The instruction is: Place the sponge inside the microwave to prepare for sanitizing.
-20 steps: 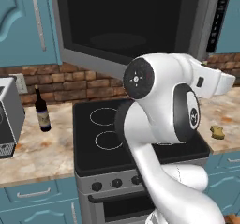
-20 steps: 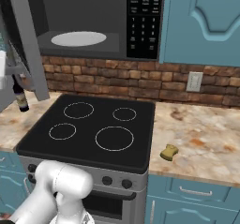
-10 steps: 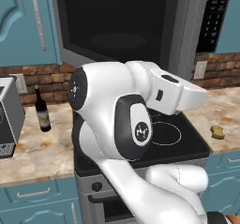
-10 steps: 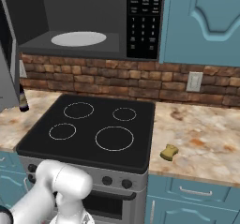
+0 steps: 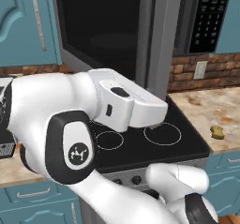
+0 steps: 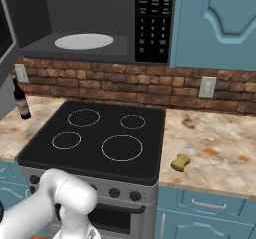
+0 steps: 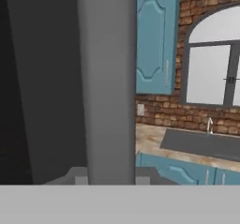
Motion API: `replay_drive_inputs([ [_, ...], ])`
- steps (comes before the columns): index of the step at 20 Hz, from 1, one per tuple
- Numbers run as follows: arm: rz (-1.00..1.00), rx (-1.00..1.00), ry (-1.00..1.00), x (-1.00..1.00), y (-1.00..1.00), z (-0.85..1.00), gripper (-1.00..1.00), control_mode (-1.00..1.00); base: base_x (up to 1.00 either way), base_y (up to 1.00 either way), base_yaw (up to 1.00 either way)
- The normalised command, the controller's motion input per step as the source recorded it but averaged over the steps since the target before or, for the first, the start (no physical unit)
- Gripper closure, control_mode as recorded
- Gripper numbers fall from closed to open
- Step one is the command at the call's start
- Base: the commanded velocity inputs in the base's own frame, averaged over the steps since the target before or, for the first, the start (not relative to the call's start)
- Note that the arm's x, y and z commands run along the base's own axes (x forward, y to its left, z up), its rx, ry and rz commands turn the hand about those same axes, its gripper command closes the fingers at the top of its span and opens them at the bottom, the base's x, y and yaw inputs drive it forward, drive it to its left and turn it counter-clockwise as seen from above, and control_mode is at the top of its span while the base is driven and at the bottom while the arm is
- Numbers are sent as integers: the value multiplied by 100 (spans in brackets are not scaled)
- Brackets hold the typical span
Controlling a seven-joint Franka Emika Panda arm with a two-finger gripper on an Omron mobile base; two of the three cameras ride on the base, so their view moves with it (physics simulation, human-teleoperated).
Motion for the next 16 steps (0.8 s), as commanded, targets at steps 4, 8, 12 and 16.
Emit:
replay_drive_inputs([
  [4,-1,0,6,-31,78,-13,100,-100,0,0,0],
  [8,0,0,6,-18,80,-12,100,-100,0,0,0],
  [12,0,0,5,-8,60,-2,-100,-100,0,0,0],
  [16,0,0,2,-1,39,0,-100,-100,0,0,0],
])
